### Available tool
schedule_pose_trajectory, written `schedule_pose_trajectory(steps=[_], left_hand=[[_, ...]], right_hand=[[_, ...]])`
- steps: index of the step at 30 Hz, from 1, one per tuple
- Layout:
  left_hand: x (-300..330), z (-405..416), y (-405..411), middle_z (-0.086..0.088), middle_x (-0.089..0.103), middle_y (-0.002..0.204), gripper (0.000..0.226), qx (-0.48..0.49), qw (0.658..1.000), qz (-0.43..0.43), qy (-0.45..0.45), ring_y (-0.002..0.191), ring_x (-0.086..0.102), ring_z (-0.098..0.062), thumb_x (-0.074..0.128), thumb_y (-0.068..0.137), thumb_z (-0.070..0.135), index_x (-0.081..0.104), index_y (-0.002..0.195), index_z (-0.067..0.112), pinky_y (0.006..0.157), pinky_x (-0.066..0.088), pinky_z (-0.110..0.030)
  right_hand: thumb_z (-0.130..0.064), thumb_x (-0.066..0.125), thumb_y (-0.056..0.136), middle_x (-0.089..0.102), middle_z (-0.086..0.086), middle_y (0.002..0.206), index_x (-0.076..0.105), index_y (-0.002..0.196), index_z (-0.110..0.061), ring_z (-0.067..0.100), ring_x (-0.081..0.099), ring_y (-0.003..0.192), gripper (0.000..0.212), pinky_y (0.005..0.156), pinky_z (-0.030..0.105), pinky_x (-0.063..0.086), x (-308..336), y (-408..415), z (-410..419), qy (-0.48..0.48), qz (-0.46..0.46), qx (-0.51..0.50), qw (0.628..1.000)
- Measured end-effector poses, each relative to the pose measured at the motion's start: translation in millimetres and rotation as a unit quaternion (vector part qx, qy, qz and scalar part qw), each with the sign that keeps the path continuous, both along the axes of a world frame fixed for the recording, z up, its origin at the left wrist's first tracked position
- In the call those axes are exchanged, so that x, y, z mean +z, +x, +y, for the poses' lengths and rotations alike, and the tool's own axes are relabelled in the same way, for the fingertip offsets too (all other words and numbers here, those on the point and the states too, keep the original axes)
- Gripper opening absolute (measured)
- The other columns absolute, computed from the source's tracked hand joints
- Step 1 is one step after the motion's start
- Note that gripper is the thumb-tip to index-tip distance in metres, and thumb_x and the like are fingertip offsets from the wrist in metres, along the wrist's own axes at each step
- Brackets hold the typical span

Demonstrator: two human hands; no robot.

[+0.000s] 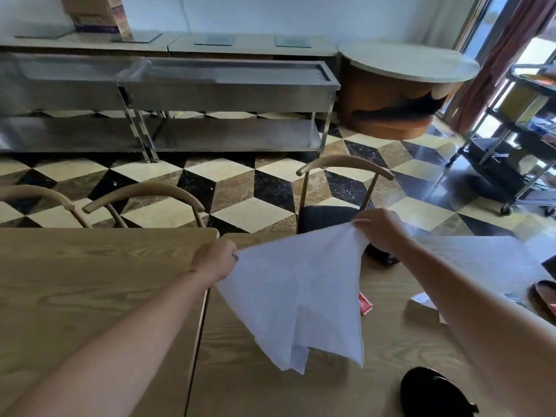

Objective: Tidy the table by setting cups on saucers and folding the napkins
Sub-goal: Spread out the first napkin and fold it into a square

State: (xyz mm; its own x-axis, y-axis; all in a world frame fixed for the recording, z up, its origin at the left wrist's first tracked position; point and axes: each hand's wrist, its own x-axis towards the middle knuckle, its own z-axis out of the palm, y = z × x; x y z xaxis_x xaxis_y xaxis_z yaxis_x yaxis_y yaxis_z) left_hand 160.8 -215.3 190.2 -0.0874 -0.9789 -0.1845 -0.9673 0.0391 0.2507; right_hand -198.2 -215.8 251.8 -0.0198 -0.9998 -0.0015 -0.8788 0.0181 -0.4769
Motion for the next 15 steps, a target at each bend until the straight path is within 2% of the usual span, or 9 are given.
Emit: schedule_pose_trajectory(steps=[1, 3, 5, 7, 9, 11, 15], left_hand=[[12, -10, -2, -0.008, 0.065, 0.081, 0.025, 0.017, 0.998, 0.016, -0.05, 0.083, 0.064, -0.031, 0.055, 0.095, 0.019, 0.058, 0.071, 0.012, 0.065, 0.046, -0.034], [38, -31, -7, -0.011, 0.07, 0.088, 0.02, 0.044, 0.986, 0.051, -0.154, 0.089, 0.062, -0.034, 0.056, 0.095, 0.018, 0.071, 0.085, 0.009, 0.071, 0.052, -0.039], [68, -50, -13, -0.013, 0.071, 0.09, 0.019, 0.06, 0.966, 0.071, -0.241, 0.091, 0.058, -0.037, 0.057, 0.094, 0.016, 0.075, 0.091, 0.01, 0.073, 0.049, -0.041], [96, -66, -16, -0.012, 0.074, 0.091, 0.017, 0.074, 0.941, 0.079, -0.32, 0.093, 0.057, -0.039, 0.059, 0.092, 0.013, 0.076, 0.09, 0.011, 0.076, 0.044, -0.041], [117, -79, -15, -0.007, 0.074, 0.09, 0.015, 0.078, 0.922, 0.085, -0.37, 0.097, 0.055, -0.038, 0.06, 0.093, 0.012, 0.075, 0.091, 0.015, 0.08, 0.039, -0.042], [128, -87, -10, -0.004, 0.072, 0.083, 0.013, 0.055, 0.907, 0.089, -0.408, 0.095, 0.054, -0.037, 0.062, 0.093, 0.01, 0.073, 0.089, 0.017, 0.078, 0.035, -0.04], [126, -82, 1, 0.0, 0.07, 0.081, 0.011, 0.021, 0.889, 0.088, -0.45, 0.094, 0.053, -0.035, 0.065, 0.092, 0.013, 0.075, 0.091, 0.017, 0.077, 0.032, -0.039]], right_hand=[[-0.011, 0.053, 0.101, 0.066, 0.001, 0.137, 0.07, 0.129, -0.017, 0.021, 0.061, 0.124, 0.033, 0.093, 0.028, 0.05, 8, -5, -9, -0.013, -0.018, -0.024, 0.999], [-0.013, 0.063, 0.097, 0.075, 0.011, 0.118, 0.078, 0.113, -0.01, 0.025, 0.067, 0.102, 0.022, 0.082, 0.029, 0.047, 26, -11, -28, -0.072, -0.07, -0.059, 0.993], [-0.012, 0.068, 0.093, 0.078, 0.013, 0.104, 0.081, 0.101, -0.007, 0.026, 0.067, 0.093, 0.016, 0.077, 0.03, 0.045, 43, -17, -45, -0.127, -0.115, -0.085, 0.981], [-0.013, 0.068, 0.092, 0.078, 0.013, 0.102, 0.081, 0.101, -0.009, 0.028, 0.068, 0.094, 0.017, 0.079, 0.033, 0.047, 60, -18, -57, -0.146, -0.125, -0.086, 0.978], [-0.013, 0.067, 0.092, 0.078, 0.013, 0.102, 0.081, 0.105, -0.012, 0.027, 0.067, 0.09, 0.019, 0.076, 0.031, 0.044, 73, -19, -63, -0.18, -0.126, -0.079, 0.972], [-0.013, 0.066, 0.093, 0.078, 0.013, 0.104, 0.081, 0.108, -0.013, 0.024, 0.065, 0.088, 0.021, 0.075, 0.03, 0.042, 78, -21, -65, -0.201, -0.129, -0.073, 0.968], [-0.017, 0.067, 0.093, 0.076, 0.009, 0.108, 0.081, 0.107, -0.017, 0.023, 0.065, 0.096, 0.02, 0.079, 0.033, 0.044, 65, -23, -54, -0.215, -0.13, -0.055, 0.966]])
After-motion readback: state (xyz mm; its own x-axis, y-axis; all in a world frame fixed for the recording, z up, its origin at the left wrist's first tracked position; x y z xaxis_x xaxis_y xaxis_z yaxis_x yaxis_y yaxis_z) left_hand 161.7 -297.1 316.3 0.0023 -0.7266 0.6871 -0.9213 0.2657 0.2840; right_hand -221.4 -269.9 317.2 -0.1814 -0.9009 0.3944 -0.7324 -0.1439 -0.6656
